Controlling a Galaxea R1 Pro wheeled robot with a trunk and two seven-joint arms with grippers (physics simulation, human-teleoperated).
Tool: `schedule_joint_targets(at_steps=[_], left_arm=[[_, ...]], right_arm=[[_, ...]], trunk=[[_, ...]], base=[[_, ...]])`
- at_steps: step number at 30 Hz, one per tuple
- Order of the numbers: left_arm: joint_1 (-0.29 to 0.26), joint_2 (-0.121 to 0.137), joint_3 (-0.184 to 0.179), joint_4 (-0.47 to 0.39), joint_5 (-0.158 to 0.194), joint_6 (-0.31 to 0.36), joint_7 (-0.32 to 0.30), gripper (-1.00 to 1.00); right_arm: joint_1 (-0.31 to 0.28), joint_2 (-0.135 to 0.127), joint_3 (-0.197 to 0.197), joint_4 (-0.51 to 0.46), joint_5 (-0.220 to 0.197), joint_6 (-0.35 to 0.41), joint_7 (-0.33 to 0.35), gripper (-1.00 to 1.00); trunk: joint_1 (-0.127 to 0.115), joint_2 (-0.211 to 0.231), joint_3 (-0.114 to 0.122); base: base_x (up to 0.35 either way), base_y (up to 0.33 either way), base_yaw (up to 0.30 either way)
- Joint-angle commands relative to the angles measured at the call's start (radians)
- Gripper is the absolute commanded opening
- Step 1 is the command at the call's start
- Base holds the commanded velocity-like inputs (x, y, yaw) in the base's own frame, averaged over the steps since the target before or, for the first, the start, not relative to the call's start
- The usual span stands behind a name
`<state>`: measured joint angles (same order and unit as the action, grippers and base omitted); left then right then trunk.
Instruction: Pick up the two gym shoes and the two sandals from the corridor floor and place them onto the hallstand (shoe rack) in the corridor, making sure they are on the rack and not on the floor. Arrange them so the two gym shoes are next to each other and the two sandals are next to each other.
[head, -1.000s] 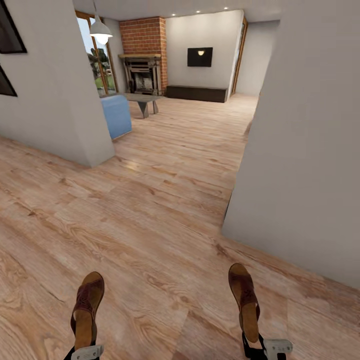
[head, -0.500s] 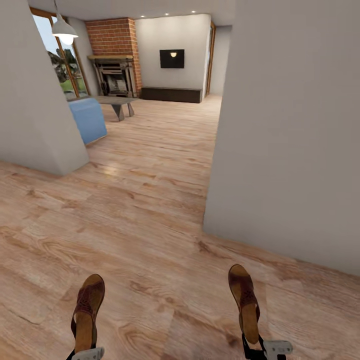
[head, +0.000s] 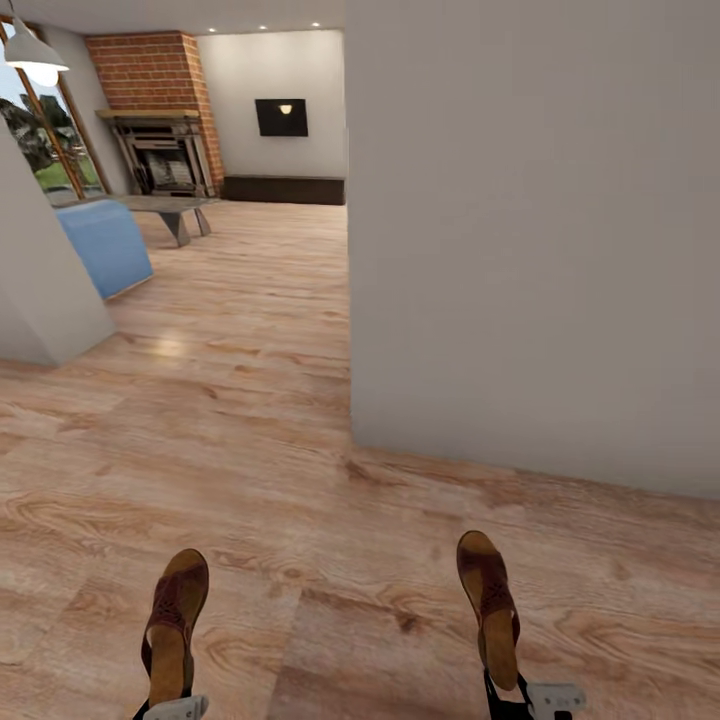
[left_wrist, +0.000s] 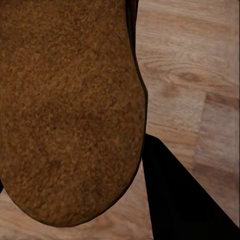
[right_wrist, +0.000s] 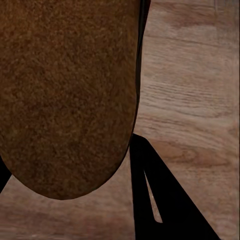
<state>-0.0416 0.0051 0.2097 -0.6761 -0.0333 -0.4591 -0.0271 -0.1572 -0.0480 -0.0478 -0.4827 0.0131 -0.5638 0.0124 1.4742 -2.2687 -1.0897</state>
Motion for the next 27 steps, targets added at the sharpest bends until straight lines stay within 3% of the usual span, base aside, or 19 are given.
schedule_joint_targets(at_steps=[1,27], left_arm=[[0.0,0.0,0.004,0.0,-0.006,-0.002,-0.002,-1.0],[-0.001,0.002,0.001,0.039,-0.007,-0.004,-0.002,-1.0]], right_arm=[[-0.001,0.0,-0.002,0.001,-0.002,-0.002,0.003,-1.0],[-0.001,-0.003,-0.007,0.001,-0.003,-0.002,0.003,-1.0]], trunk=[[-0.001,0.0,-0.001],[-0.001,0.0,-0.001]], base=[[-0.239,-0.19,-0.3],[-0.025,-0.02,-0.3]])
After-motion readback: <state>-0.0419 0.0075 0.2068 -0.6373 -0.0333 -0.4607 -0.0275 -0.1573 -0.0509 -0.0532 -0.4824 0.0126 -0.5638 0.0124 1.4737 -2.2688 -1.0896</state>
